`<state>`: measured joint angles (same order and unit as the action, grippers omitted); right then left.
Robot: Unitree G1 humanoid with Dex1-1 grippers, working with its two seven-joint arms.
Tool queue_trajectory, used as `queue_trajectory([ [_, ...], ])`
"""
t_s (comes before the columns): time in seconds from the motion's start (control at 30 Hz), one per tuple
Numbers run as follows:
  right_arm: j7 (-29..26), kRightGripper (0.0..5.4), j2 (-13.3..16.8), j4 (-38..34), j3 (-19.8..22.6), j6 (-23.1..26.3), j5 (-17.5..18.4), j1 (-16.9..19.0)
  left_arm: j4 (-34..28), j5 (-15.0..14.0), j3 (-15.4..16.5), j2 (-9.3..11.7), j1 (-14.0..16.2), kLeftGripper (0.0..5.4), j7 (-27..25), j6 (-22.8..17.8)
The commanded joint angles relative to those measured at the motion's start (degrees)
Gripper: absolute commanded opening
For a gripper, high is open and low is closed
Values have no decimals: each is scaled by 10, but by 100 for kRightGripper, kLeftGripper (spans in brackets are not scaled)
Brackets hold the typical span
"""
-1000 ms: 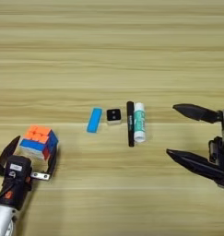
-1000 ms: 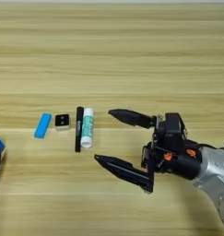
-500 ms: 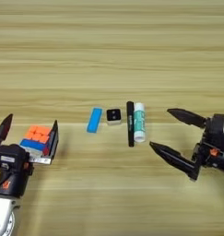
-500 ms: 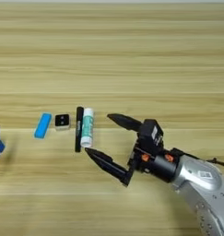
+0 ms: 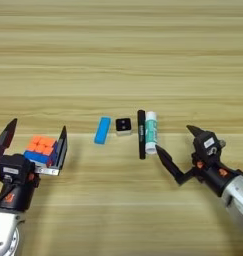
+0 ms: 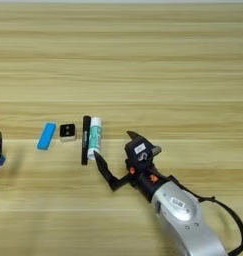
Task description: Move the objects on the table
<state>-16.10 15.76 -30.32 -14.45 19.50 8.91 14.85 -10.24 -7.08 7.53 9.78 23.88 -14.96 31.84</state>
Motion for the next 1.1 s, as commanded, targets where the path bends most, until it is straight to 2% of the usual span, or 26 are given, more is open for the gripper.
queue_trajectory([
  [0.03, 29, 540, -23, 20, -22, 6, -27, 9, -13, 6, -7, -3, -2, 538, 4, -4],
  [0.53, 69, 540, -86, 67, -19, 5, -47, -26, -14, 15, -15, -5, 0, 538, 11, 2],
  [0.9, 85, 540, -138, 161, -46, -8, -63, -59, -20, 17, -18, -6, -1, 538, 14, 1],
  [1.1, 94, 540, -159, 229, -40, -24, -72, -81, -23, 16, -20, -6, 1, 538, 15, 0],
])
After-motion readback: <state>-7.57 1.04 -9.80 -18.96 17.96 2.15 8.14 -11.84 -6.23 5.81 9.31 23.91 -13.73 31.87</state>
